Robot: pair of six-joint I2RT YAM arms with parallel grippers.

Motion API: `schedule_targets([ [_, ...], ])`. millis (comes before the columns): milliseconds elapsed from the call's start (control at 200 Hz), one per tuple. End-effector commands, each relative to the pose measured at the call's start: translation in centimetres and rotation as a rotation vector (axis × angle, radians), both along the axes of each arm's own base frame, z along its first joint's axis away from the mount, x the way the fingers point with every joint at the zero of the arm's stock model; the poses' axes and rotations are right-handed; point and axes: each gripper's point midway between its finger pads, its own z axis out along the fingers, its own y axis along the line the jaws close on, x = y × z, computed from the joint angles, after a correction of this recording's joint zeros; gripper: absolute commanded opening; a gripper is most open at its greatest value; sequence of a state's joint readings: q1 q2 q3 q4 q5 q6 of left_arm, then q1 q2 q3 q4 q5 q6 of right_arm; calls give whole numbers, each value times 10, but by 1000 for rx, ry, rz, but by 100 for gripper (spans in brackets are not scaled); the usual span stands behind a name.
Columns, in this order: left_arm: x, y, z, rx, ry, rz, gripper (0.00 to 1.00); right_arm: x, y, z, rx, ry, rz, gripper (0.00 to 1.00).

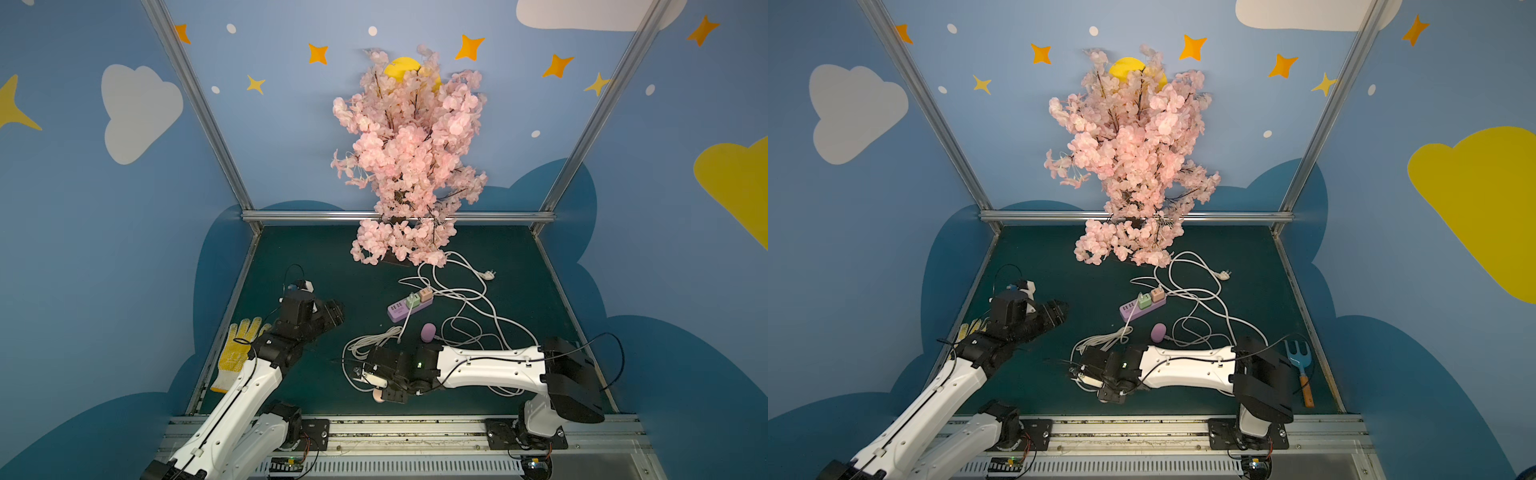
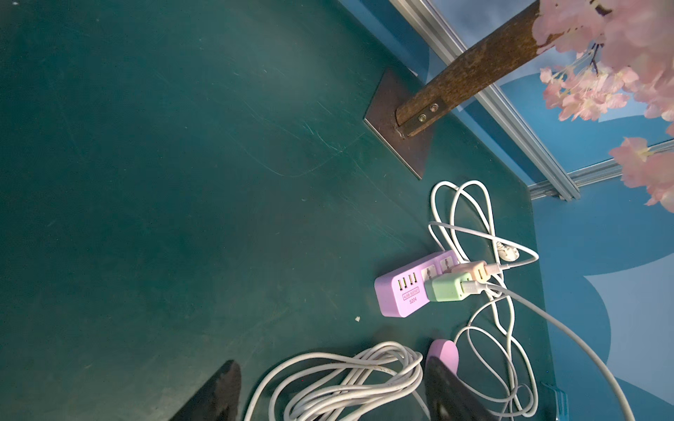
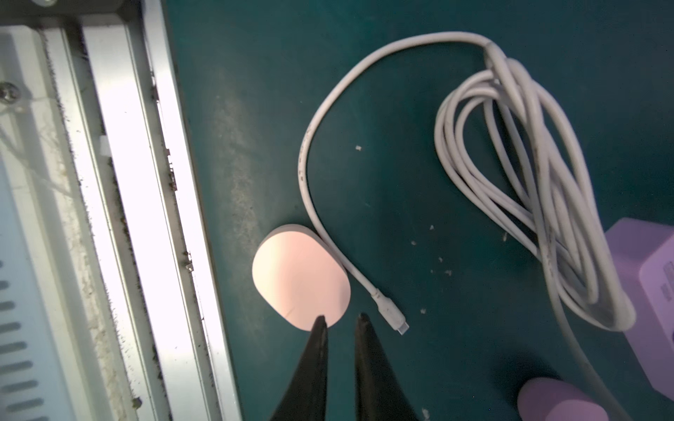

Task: Charge the bluetooth headset
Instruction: Adjust the charging cable at the center of the board.

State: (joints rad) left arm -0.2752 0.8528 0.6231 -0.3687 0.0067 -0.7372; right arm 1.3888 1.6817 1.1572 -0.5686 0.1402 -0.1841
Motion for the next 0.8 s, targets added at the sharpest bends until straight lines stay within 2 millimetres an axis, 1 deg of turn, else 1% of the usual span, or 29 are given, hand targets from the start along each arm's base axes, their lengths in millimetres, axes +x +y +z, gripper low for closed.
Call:
schedule_targets([
  [0, -7, 4, -9, -11, 30, 7, 78, 3, 3, 9, 20, 36, 39, 15],
  [90, -7, 6, -14, -25, 37, 11, 77, 11, -5, 4, -8, 41, 17, 12],
  [230, -7, 6, -18, -45, 40, 12, 71, 23, -30, -15, -108, 74, -40, 10],
  [350, -6, 7, -20, -47, 45, 17, 66, 22, -42, -27, -144, 145, -100, 13],
  [391, -6, 8, -21, -47, 48, 17, 61, 20, -44, -30, -140, 167, -115, 7],
  [421, -7, 8, -21, -48, 49, 18, 56, 18, -45, -31, -137, 184, -122, 2],
  [441, -7, 9, -21, -48, 53, 20, 50, 17, -45, -33, -136, 193, -125, 0],
  [496, -9, 10, -22, -48, 63, 24, 35, 12, -45, -36, -130, 224, -125, 0],
  [536, -11, 10, -24, -50, 75, 24, 30, 8, -44, -38, -128, 247, -117, 0],
  [591, -14, 9, -28, -52, 96, 21, 27, 3, -42, -39, -126, 273, -110, 0],
  [716, -23, 4, -40, -89, 148, 7, 25, 1, -41, -45, -133, 290, -94, 0],
  [796, -30, -1, -49, -120, 182, 0, 21, -2, -34, -45, -121, 313, -78, 0],
])
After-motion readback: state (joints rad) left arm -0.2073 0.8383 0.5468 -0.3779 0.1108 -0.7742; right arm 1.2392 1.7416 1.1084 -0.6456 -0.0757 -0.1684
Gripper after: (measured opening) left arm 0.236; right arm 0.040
